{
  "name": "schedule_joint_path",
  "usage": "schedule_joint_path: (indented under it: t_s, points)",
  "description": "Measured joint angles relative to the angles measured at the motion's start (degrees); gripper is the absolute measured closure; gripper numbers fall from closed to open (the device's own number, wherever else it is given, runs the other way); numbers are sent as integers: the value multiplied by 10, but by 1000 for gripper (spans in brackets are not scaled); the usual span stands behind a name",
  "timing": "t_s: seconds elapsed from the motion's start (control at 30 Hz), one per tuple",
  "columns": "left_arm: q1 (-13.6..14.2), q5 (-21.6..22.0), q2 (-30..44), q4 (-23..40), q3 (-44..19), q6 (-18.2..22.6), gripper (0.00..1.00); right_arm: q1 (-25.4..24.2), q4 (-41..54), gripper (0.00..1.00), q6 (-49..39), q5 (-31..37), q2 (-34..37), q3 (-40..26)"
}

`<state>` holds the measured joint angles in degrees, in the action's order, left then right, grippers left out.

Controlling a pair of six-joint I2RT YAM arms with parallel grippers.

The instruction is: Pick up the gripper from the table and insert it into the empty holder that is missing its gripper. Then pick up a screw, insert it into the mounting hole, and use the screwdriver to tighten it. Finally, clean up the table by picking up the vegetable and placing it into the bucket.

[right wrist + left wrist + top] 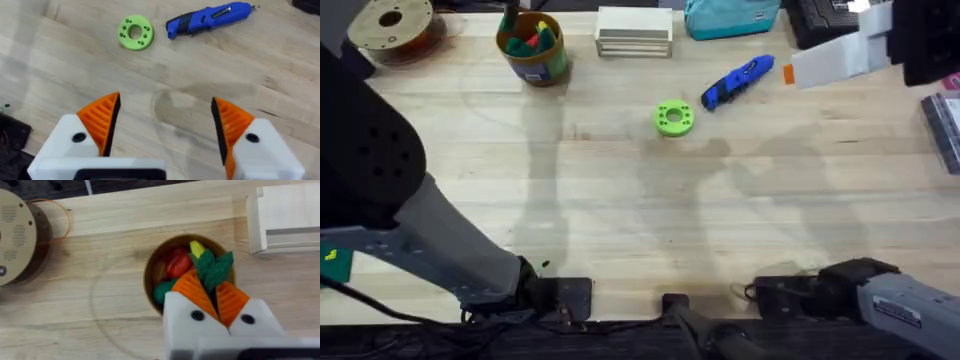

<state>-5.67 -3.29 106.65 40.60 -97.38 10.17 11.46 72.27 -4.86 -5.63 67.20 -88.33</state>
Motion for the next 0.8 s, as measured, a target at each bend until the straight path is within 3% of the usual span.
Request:
schedule_joint_path:
  t_s: [0.3,0.33,0.37,0.63,0.8]
  points:
    - [0,23,62,-37,0,-8,987,0,0,11,0,0,0,0]
    - [0,25,69,-37,0,-7,942,0,0,11,0,0,0,0]
    - [0,29,74,-38,0,-10,796,0,0,11,0,0,0,0]
    - [0,36,79,-36,0,-14,266,0,0,11,0,0,0,0]
    - [-1,37,70,-20,0,-23,167,0,0,9,0,0,0,0]
